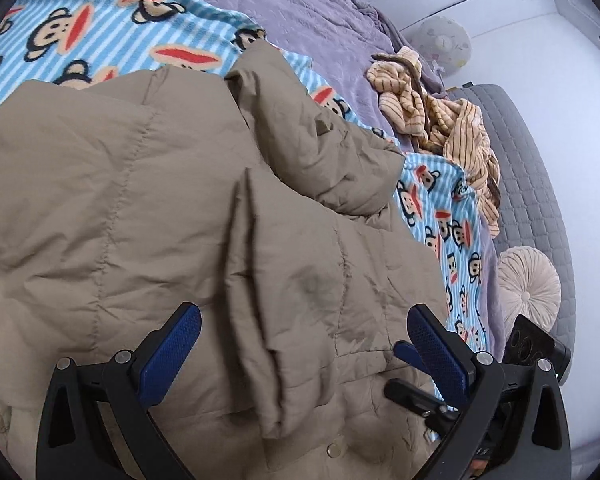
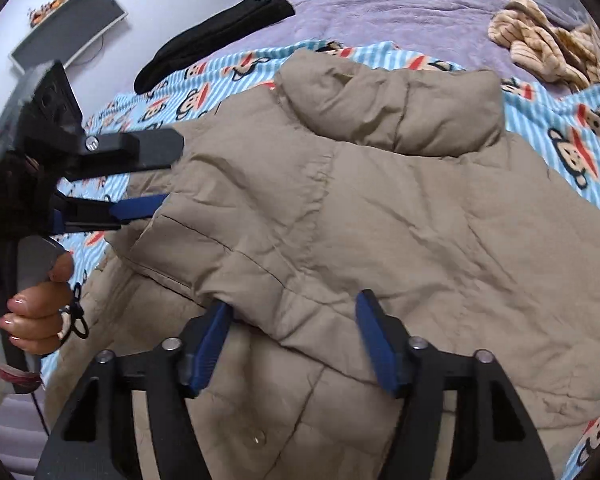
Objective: Fold large clothes
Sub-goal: 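Fold the held sleeve across the jacket body and open the right tool, then grasp the jacket hem with the left tool while the right tool grasps it too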
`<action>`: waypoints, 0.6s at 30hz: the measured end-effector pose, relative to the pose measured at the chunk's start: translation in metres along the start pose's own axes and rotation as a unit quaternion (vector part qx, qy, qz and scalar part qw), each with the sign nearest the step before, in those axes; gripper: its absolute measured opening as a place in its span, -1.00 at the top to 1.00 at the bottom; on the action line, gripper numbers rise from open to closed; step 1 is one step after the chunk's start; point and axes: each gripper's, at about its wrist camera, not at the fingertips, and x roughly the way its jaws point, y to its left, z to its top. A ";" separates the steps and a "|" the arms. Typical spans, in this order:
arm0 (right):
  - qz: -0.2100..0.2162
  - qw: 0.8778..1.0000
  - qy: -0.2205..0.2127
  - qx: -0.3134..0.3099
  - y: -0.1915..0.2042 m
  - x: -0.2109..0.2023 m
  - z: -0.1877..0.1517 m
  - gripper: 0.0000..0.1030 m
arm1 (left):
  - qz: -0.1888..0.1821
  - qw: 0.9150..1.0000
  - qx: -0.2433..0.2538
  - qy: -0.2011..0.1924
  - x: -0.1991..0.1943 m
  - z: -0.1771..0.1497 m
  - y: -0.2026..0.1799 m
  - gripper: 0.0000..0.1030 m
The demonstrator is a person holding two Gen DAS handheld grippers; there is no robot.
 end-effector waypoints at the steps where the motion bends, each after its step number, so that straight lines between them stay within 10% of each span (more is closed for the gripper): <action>1: 0.000 1.000 -0.003 0.019 -0.012 -0.009 -0.004 -0.35 | 0.011 1.000 0.007 0.004 0.006 0.000 -0.003 -1.00; 5: -0.022 0.993 -0.018 0.114 -0.075 -0.046 -0.035 -0.24 | 0.040 0.999 0.027 0.017 0.028 0.003 -0.015 -0.77; 6: -0.028 0.989 -0.018 0.142 -0.094 -0.054 -0.047 0.10 | 0.042 0.998 0.028 0.022 0.032 0.004 -0.017 -0.60; 8: -0.035 0.981 -0.010 0.190 -0.124 -0.065 -0.071 0.52 | 0.045 0.997 0.022 0.055 0.047 0.006 -0.018 0.56; 9: -0.039 0.977 -0.006 0.208 -0.136 -0.069 -0.081 0.59 | 0.042 0.996 0.012 0.072 0.054 0.007 -0.017 0.76; 18: -0.105 0.968 -0.057 0.221 -0.178 -0.074 -0.077 0.82 | 0.046 0.999 -0.003 0.006 0.017 0.011 -0.027 0.77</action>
